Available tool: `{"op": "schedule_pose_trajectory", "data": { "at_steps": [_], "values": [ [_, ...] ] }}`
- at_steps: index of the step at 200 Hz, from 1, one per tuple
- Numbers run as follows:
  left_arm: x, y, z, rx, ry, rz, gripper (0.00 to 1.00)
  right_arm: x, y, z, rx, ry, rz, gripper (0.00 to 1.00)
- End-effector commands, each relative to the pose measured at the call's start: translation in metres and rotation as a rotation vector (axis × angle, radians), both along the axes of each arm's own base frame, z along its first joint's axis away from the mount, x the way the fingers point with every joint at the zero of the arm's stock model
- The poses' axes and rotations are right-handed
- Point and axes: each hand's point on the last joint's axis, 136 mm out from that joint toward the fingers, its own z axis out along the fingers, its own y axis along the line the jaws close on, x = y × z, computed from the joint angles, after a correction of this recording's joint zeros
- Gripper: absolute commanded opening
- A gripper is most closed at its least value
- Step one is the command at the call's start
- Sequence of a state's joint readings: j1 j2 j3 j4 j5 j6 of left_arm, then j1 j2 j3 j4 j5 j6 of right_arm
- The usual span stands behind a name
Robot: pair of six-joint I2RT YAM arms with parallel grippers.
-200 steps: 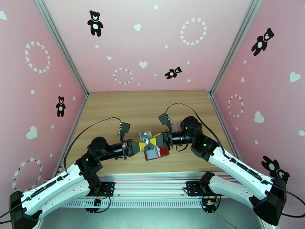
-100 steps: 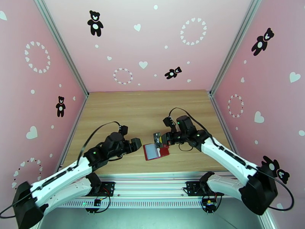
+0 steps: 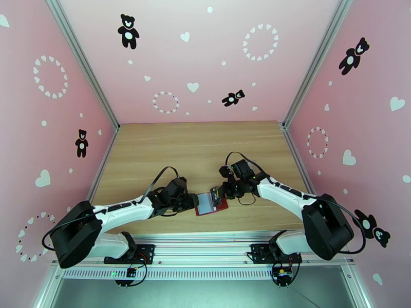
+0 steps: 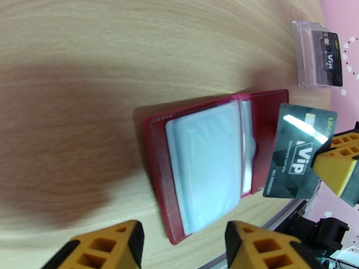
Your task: Put the credit cards into the card holder
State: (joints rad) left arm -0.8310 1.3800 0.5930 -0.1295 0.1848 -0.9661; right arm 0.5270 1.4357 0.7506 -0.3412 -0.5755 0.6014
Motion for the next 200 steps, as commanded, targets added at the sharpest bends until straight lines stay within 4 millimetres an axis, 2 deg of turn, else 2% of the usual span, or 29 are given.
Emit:
{"op": "schedule_pose_trajectory", "data": {
  "at_steps": [1,27,104,200],
  "values": [
    [0.004,-0.017,0.004,-0.038,-0.008,-0.035,0.52,-0.002,0.003,-0.012,0.019,0.042,-0.015,0.0],
    [0.007,-0.018,-0.004,-0.016,-0.001,-0.038,0.44,-0.002,0.006,-0.018,0.038,0.064,-0.022,0.0],
    [0.008,-0.018,-0.019,0.018,0.024,-0.033,0.43,-0.004,0.008,-0.024,0.045,0.084,-0.027,0.0],
    [0.007,-0.014,-0.023,0.035,0.024,-0.028,0.43,-0.006,0.009,-0.021,0.067,0.093,-0.037,0.0]
  ]
}}
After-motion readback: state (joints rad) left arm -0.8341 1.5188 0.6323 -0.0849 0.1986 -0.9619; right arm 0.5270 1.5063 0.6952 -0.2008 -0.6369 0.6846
